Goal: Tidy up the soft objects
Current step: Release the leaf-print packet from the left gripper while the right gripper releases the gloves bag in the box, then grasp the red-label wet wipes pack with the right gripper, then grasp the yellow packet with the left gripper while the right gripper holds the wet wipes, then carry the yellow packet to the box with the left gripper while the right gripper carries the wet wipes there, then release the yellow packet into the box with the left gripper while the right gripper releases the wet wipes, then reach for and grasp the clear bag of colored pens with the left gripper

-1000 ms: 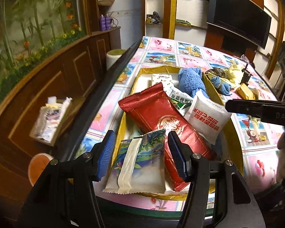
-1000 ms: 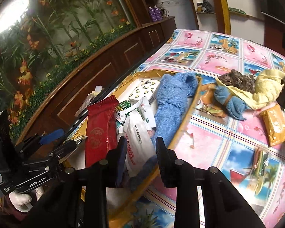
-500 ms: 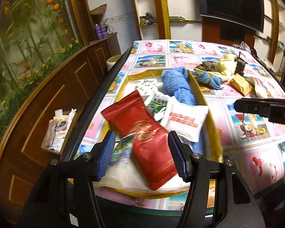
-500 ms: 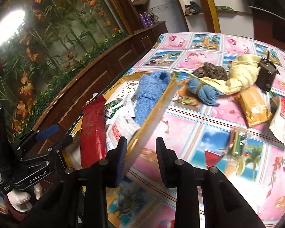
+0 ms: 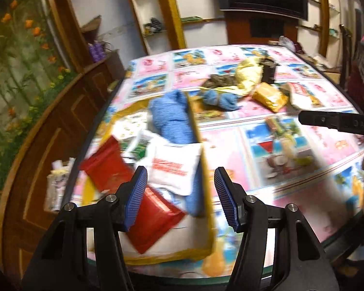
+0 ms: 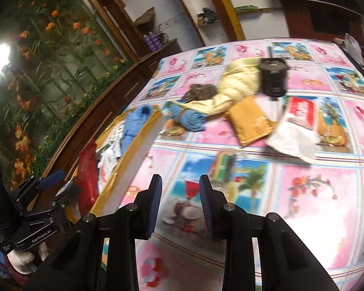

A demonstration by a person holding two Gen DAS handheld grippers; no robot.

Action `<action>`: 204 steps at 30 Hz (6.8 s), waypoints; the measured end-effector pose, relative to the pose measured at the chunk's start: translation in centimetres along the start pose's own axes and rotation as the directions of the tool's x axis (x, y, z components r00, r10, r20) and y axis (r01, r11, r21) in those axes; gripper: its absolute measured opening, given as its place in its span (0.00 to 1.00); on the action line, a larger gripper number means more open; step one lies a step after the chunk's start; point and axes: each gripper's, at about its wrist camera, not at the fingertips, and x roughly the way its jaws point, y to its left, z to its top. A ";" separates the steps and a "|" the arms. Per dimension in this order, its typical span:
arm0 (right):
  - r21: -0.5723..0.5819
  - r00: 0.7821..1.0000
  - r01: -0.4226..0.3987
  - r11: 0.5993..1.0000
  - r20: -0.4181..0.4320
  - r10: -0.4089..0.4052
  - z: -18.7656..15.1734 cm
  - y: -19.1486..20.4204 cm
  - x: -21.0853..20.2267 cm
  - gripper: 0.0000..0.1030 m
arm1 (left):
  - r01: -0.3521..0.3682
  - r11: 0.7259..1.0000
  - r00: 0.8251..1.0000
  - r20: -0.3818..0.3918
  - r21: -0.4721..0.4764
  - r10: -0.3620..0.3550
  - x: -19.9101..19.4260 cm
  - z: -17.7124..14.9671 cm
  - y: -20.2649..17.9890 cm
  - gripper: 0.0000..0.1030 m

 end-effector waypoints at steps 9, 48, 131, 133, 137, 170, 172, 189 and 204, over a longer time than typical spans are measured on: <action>0.138 0.988 0.143 0.980 0.044 -0.150 0.2 -7.0 -3.0 0.31 | 0.208 0.978 0.978 -0.019 0.018 -0.207 0.6 0.9 -3.8 0.56; 0.292 0.973 0.228 0.929 -0.045 -0.225 5.8 -15.3 2.3 0.46 | 0.452 0.855 0.851 -0.166 -0.255 -0.499 17.4 14.0 -13.3 0.60; -0.148 0.990 -0.103 0.984 -0.107 0.087 4.9 14.4 12.0 0.46 | 0.269 0.766 0.941 -0.012 -0.584 -0.339 12.4 4.3 18.8 0.48; -0.160 0.990 -0.098 0.982 -0.115 0.080 5.1 15.1 13.2 0.46 | 0.273 0.727 0.933 -0.012 -0.630 -0.361 13.3 4.0 19.4 0.48; -0.176 0.993 -0.074 0.982 -0.105 0.056 5.5 15.9 15.3 0.48 | 0.332 0.644 0.903 0.035 -0.689 -0.428 13.7 3.1 20.6 0.59; 0.051 0.996 -0.074 0.996 0.061 0.071 3.6 5.4 6.0 0.58 | 0.373 0.878 0.928 0.099 -0.300 -0.360 2.0 3.0 4.5 0.59; 0.073 0.995 -0.068 0.995 0.074 0.063 3.3 4.0 5.1 0.58 | 0.378 0.881 0.925 0.077 -0.283 -0.372 2.2 2.9 2.9 0.59; 0.321 0.990 0.027 0.947 0.123 -0.070 2.0 -9.9 0.2 0.59 | 0.390 0.894 0.906 -0.080 -0.222 -0.416 5.6 2.0 -5.0 0.59; 0.352 0.982 0.096 0.931 0.119 -0.146 1.4 -12.0 0.0 0.59 | 0.317 0.942 0.935 -0.128 -0.111 -0.330 13.0 6.8 -10.9 0.59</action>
